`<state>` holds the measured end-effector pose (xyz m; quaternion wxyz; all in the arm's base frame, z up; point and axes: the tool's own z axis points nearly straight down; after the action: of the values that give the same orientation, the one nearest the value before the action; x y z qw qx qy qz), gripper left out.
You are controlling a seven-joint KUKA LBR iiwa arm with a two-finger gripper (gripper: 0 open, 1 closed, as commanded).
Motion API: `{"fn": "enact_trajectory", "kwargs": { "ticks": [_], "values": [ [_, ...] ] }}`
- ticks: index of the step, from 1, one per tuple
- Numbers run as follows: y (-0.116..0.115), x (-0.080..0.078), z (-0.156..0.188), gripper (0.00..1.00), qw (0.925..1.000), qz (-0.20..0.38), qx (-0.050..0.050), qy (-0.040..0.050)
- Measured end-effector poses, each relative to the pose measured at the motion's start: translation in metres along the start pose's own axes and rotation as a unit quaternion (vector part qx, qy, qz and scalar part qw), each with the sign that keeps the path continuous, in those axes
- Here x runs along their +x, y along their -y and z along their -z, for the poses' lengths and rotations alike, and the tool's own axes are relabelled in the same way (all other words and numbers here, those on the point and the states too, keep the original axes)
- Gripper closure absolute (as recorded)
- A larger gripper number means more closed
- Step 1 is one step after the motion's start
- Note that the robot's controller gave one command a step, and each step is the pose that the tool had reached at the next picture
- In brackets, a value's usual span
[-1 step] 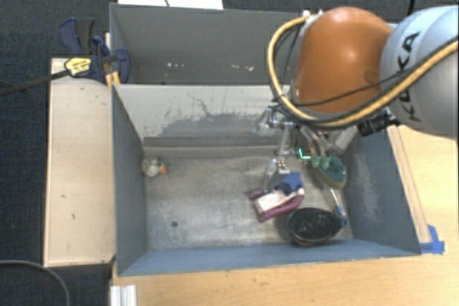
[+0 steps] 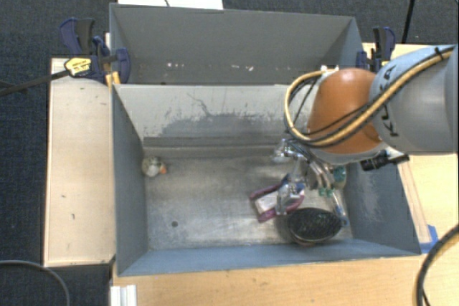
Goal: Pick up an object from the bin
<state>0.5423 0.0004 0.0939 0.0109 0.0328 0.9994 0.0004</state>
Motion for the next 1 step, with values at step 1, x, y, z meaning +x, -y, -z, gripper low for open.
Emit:
{"fn": "enact_trajectory", "kwargs": {
  "ticks": [1],
  "values": [
    [0.0014, 0.0054, 0.0095, 0.0, 0.9995, 0.032, 0.0, -0.0049]
  ]
}}
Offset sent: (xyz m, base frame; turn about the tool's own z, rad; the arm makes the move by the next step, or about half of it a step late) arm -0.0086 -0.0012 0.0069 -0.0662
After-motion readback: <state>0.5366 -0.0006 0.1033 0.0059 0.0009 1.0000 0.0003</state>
